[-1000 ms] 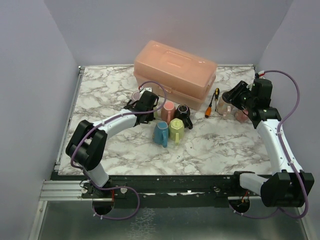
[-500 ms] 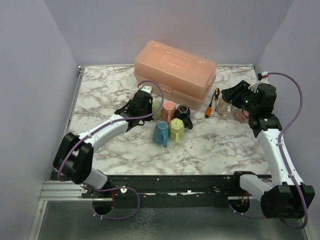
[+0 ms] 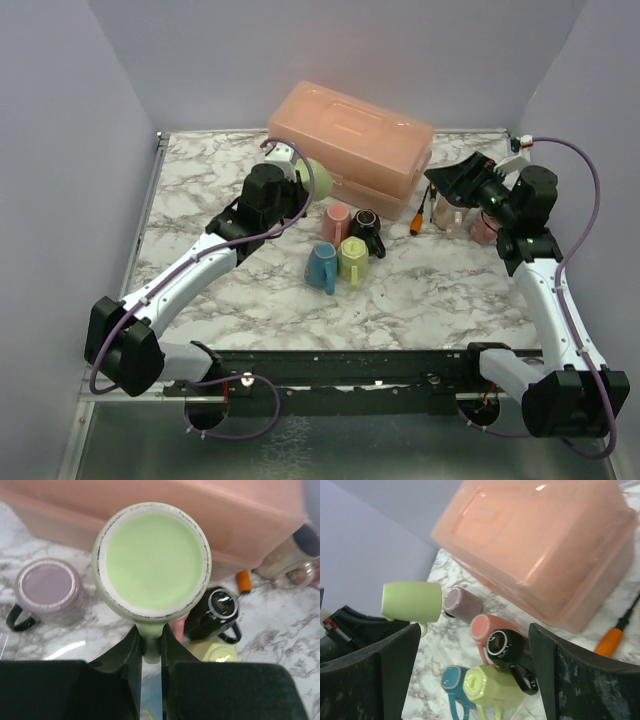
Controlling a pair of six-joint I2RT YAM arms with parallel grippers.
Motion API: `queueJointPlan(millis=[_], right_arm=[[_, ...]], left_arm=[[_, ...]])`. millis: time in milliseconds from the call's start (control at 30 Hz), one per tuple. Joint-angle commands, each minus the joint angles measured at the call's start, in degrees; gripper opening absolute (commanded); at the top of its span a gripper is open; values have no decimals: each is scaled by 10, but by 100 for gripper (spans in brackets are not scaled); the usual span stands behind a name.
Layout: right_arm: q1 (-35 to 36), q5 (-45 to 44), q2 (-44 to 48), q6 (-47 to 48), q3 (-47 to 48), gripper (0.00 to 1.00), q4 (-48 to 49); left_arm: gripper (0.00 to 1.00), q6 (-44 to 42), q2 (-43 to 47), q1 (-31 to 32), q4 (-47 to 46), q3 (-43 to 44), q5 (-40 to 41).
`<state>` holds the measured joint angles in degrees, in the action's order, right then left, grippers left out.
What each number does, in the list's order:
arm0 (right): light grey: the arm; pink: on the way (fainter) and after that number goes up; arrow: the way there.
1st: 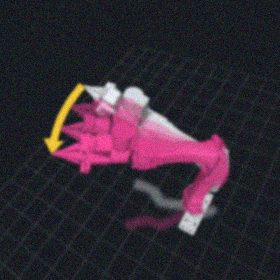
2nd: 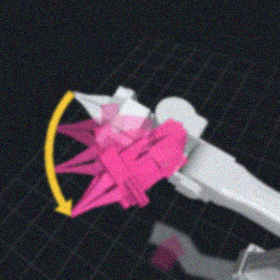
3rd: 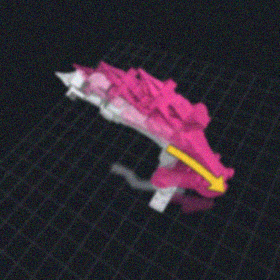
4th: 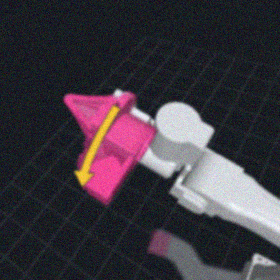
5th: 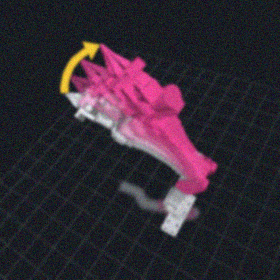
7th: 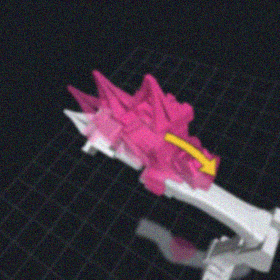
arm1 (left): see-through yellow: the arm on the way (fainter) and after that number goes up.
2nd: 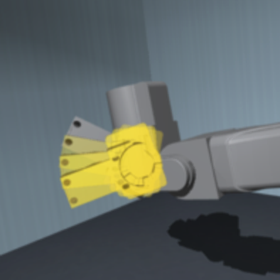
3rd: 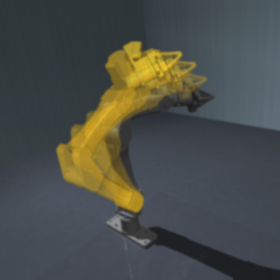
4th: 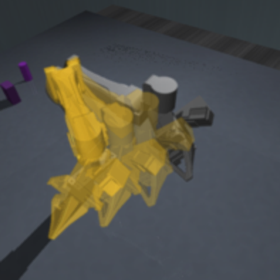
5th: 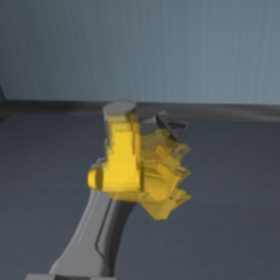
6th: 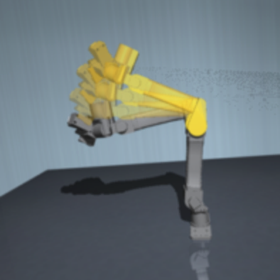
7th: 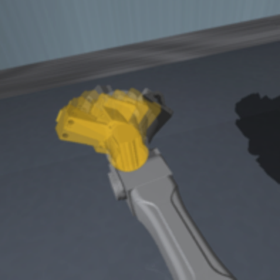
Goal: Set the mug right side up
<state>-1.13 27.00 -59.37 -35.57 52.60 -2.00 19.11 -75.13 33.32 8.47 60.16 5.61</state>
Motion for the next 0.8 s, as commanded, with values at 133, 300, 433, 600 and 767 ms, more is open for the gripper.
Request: queueJointPlan(millis=[133, 300, 433, 600, 767], right_arm=[[43, 124, -21, -74, -4, 94, 153], [94, 174, -38, -119, -8, 94, 265], [142, 181, -57, -165, -4, 94, 366], [205, 152, -106, -234, 27, 90, 468], [255, 124, -135, -249, 65, 82, 524]], left_arm=[[0, 11, 43, 1, -186, 98, -122], [0, 63, 20, 1, -233, 148, -218], [0, 160, 9, 0, -327, 154, -294], [0, 237, 1, 3, -414, 161, -339], [0, 265, -1, 6, -447, 171, -370]])
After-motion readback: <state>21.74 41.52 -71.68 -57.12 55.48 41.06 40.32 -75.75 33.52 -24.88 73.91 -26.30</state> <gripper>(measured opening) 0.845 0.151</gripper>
